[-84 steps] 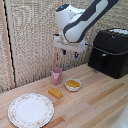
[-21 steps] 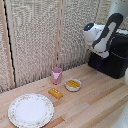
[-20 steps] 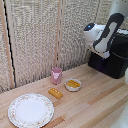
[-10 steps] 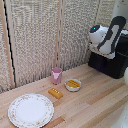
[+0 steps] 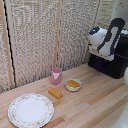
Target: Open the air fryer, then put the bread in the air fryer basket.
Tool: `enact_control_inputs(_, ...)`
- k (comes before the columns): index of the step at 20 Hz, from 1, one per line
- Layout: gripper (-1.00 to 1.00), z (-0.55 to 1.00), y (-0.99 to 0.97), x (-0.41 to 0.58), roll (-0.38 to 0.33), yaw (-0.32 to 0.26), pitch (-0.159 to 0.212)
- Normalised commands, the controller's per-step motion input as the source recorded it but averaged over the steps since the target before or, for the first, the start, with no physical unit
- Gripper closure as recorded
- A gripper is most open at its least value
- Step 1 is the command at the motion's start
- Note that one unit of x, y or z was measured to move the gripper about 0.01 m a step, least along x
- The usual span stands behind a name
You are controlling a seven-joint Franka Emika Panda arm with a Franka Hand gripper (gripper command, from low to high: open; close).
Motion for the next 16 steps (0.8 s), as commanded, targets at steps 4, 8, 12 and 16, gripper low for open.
enact_control_inputs(4,1.00,-0.04,0.09,-0.102,0.010,-0.093,0.002)
enact_control_inputs(8,1.00,0.16,0.49,-0.231,0.132,-0.096,0.000)
enact_control_inputs(12,1.00,0.28,0.53,-0.106,0.190,-0.150,-0.014)
enact_control_inputs(16,1.00,0.36,0.51,-0.132,0.224,-0.137,-0.023)
